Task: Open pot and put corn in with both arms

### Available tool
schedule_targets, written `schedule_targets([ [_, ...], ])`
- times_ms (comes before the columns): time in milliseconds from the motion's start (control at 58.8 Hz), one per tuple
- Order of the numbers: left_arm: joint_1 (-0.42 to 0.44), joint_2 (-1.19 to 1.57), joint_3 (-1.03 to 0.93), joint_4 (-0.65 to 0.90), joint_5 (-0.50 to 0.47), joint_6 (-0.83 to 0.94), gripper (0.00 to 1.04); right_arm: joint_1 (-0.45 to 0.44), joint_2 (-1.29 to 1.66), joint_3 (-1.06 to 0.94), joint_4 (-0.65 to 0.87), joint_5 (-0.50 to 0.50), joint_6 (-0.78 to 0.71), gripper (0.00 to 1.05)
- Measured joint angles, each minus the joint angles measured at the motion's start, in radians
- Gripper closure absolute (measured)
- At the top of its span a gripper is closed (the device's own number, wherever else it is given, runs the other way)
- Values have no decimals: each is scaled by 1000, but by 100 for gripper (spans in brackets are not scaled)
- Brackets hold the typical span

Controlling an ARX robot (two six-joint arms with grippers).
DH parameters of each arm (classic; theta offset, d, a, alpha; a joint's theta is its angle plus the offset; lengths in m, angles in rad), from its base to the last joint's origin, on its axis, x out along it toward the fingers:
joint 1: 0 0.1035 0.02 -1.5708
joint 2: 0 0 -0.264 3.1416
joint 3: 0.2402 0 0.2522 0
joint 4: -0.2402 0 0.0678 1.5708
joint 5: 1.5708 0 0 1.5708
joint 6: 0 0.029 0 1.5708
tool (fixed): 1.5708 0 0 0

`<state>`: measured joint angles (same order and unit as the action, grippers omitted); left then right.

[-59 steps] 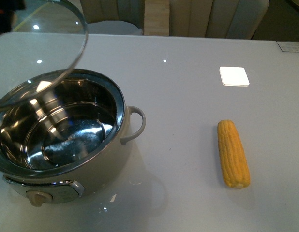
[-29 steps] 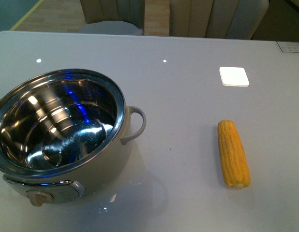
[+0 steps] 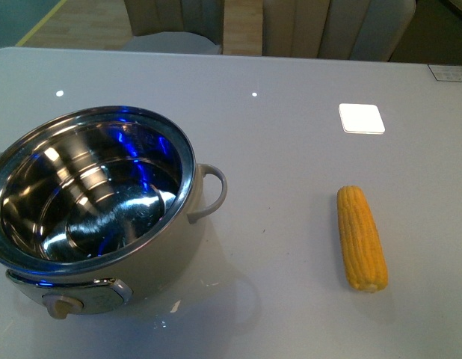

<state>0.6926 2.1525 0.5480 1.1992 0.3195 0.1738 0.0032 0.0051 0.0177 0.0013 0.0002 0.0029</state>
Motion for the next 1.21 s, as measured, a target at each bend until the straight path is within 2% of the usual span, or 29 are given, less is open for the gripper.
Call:
schedule_targets([
  [442,-16,242,192,43,-24,3,64,0,0,0,0,0,0,9],
  [816,-76,378,285,86,-29,-18,64,0,0,0,0,0,0,9],
  [1207,-89,466,357,103,-4,-64,64,0,0,0,0,0,0,9],
])
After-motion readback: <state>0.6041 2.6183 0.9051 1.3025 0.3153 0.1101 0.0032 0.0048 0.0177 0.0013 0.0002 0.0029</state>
